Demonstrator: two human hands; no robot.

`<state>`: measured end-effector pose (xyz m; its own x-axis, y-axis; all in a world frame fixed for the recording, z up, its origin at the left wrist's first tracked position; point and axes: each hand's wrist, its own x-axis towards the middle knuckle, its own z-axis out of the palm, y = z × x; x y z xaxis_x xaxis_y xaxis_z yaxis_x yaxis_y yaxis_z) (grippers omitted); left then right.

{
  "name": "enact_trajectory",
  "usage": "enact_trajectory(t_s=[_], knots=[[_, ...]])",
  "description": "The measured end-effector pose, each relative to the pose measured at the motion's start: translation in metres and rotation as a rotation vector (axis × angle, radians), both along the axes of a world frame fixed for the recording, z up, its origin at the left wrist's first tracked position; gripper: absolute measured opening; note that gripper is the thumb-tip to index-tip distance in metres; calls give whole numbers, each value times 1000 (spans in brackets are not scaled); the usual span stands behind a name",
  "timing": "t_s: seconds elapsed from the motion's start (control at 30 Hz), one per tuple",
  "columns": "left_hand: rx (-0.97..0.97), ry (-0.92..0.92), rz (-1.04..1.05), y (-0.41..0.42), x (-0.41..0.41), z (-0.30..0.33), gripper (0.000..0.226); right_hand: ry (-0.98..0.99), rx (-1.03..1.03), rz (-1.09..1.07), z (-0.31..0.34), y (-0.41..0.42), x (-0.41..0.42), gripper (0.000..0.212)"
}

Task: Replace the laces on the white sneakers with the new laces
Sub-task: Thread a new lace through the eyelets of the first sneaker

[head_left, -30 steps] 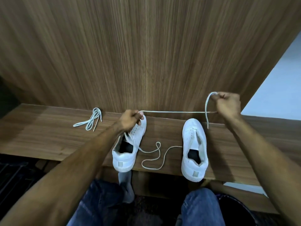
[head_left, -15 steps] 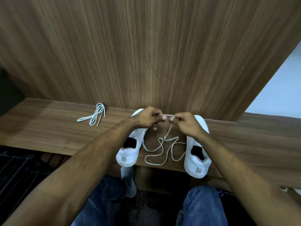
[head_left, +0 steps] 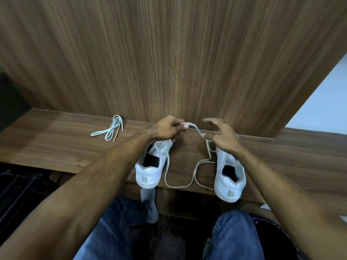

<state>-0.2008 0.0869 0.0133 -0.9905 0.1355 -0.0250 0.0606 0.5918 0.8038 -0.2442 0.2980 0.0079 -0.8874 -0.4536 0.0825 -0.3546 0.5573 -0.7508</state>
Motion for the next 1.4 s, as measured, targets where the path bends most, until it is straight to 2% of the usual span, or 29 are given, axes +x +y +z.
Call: enact_trajectory(t_s=[0.07, 0.13, 0.23, 0.4, 0.53, 0.63, 0.77, 0.87, 0.97, 1.03, 1.13, 1.23, 1.3, 1.4], knots=[[-16, 2, -66, 13, -1, 2, 31, 76, 72, 150, 1, -19, 7, 24], [-9, -9, -73, 14, 0, 3, 31, 140, 178, 158, 3, -25, 7, 16], [-24, -28, -7, -5, 5, 0, 29, 179, 299, 11, 5, -12, 0, 19], [32, -36, 125, -45, 14, -17, 28, 109, 357, -451, -1, 33, -18, 27], [33, -83, 134, -31, 16, -12, 27, 114, 477, -497, -8, 31, -12, 30], [29, -95, 143, -15, 15, -5, 24, 130, 452, -494, -9, 20, -5, 29], [-22, -164, 148, -19, 19, -2, 25, 80, 358, -632, -5, 31, -10, 34], [-35, -216, 183, -32, 23, -7, 28, 53, 364, -696, -5, 48, -13, 36], [-19, -211, 218, -33, 25, -11, 28, 110, 473, -606, -13, 51, -12, 32], [10, -205, 205, -24, 23, -11, 26, 163, 556, -414, -20, 43, -9, 32], [32, -195, 148, -4, 20, -8, 25, 151, 382, -75, -25, 17, 0, 43], [23, -187, 89, 10, 17, -10, 25, 137, 228, 160, -25, -14, 16, 31], [-6, -182, 76, 10, 17, -12, 25, 198, 257, 181, -27, -25, 21, 14], [-20, -185, 81, -1, 23, -14, 24, 212, 325, 47, -25, -18, 18, 18]])
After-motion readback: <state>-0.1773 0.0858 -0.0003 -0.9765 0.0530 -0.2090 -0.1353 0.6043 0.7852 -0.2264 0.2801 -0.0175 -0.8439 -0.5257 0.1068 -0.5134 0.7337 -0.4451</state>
